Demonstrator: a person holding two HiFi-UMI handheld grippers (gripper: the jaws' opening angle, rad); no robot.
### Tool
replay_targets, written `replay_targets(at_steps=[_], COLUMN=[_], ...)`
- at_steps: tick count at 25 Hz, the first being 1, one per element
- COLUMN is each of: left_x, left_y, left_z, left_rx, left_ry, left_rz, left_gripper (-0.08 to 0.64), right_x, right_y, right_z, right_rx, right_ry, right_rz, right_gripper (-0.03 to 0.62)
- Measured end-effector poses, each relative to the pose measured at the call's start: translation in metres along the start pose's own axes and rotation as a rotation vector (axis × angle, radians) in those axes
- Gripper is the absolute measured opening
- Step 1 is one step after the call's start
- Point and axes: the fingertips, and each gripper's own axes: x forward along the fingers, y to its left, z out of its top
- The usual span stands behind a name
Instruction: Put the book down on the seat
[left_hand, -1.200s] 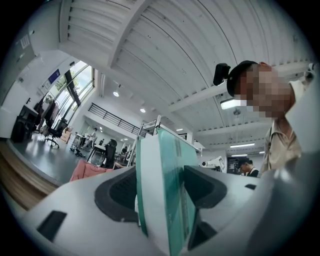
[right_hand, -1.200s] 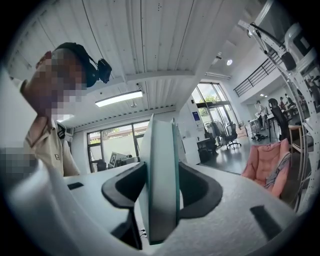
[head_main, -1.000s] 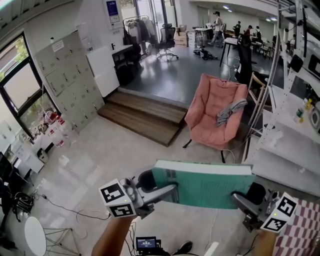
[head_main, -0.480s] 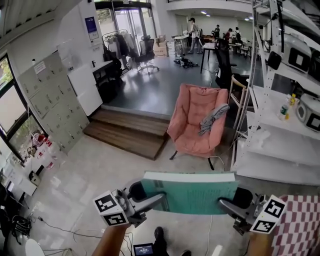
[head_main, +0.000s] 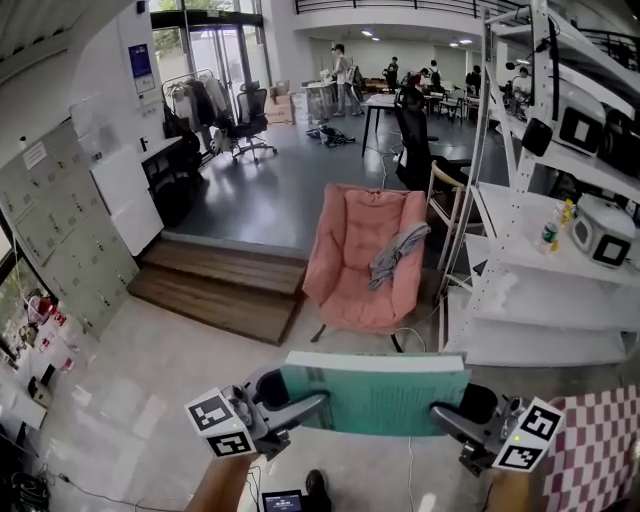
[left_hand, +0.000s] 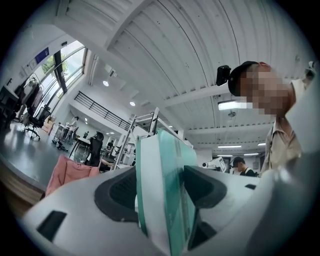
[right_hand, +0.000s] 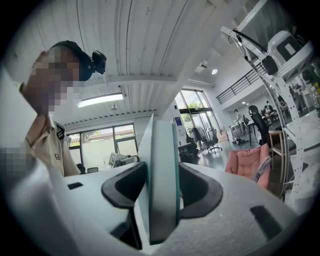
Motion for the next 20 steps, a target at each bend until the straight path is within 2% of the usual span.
replay_targets(at_steps=[7,20], left_x=[0.011,0.024], left_y=[0.071,0.161], left_z=[0.018,0.037], left_rx=[-0.009,-0.023], left_ry=[0.013,0.032], left_rz=[-0.074,-0.157], left_gripper=[0.275,0.275], right_x=[0.054,0.124], right_y=[-0.032,-0.074], right_z=[0.01,0.02], right_rx=[0.0,0.004], right_ry=[-0.005,-0.015], right_rz=[-0.073,-0.158], right_gripper=[0.195,0.195])
